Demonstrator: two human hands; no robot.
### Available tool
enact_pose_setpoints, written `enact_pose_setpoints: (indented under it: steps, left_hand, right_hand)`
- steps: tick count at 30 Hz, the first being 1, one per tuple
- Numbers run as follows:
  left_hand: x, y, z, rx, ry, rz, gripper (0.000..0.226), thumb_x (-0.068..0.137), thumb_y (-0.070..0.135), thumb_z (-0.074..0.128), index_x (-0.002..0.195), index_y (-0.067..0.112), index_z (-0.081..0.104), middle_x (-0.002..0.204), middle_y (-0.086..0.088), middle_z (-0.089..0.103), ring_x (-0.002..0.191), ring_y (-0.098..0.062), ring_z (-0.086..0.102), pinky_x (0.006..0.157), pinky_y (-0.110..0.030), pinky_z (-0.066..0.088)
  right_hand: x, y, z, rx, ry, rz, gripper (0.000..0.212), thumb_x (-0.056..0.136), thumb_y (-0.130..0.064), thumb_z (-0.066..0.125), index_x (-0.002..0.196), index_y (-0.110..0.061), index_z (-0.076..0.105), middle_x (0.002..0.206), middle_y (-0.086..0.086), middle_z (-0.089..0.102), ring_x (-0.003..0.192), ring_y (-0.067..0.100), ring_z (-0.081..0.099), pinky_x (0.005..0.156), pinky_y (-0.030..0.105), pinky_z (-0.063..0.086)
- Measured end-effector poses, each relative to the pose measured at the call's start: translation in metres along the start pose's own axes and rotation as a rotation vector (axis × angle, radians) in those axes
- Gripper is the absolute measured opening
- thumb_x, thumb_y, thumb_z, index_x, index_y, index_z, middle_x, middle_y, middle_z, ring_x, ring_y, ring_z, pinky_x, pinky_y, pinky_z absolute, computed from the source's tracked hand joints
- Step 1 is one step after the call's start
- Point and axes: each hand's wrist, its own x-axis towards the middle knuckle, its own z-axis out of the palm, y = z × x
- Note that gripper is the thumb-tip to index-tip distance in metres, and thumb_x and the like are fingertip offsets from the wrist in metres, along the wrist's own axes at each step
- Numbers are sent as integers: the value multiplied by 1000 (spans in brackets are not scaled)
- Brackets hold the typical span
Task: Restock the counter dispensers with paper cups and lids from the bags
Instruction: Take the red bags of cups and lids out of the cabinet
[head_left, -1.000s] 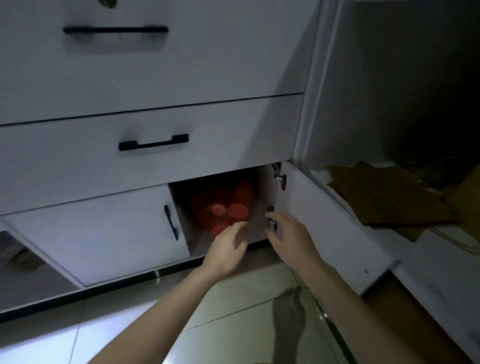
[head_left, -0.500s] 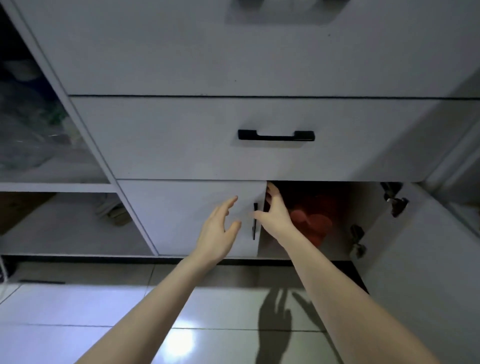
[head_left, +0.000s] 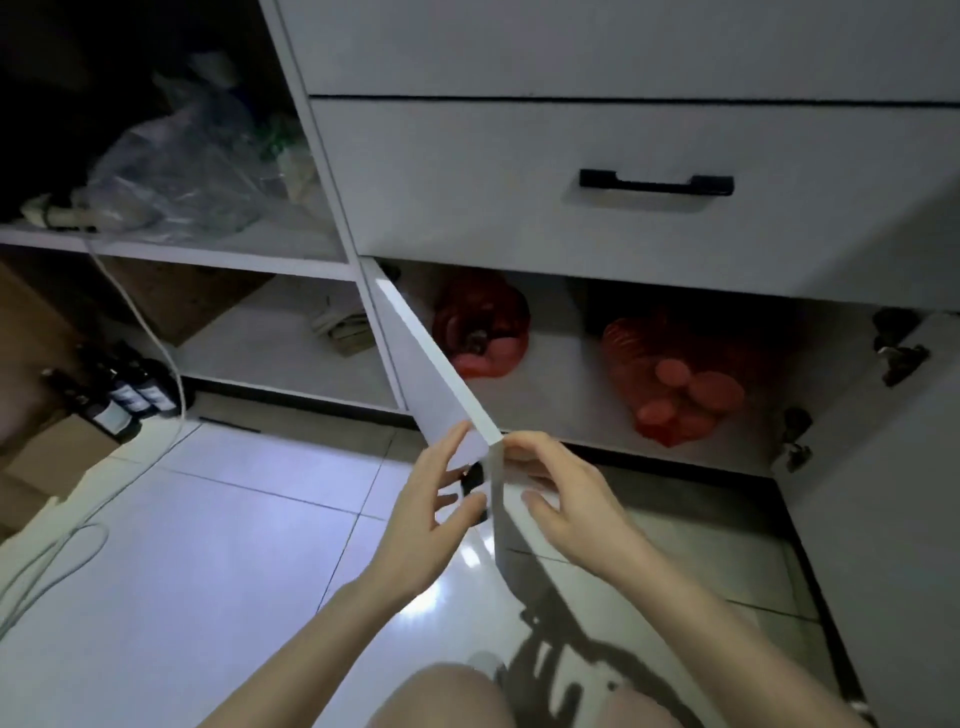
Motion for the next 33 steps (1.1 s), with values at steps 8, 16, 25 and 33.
enact_pose_setpoints:
  steps: [8,16,25,33]
  left_hand:
    - [-69,-28,-46,61,392,-153,67,92,20,61,144,48,30,126,45,44,123,11,42,101,-22,36]
    - [-60,-46,-129,-29,635,-243,63,88,1,56,138,32,35,133,22,47,124,-1,47,72,-3,46]
    - [-51,-72,-157,173,725,-323,86,86,13,58,152,38,10,155,17,23,138,-2,30,105,-33,38]
    - [-9,-97,-48,325,530,-167,59,88,-1,52,134,35,42,130,17,40,122,11,38,95,-12,37]
  right_hand:
    - [48,-41,76,-175,-323,-183,69,83,-2,51,138,-41,40,150,-22,33,134,-3,34,107,22,32]
    - [112,-66,165,-374,-501,-357,83,85,-5,47,150,-43,12,160,-16,4,144,14,20,110,35,35]
    - [156,-67,189,-376,-455,-357,79,86,-6,48,151,-37,17,159,-16,10,140,14,28,104,31,38]
    - [138,37,96,-378,-230,-31,62,92,-13,50,147,-31,30,157,-11,22,141,13,27,113,29,26]
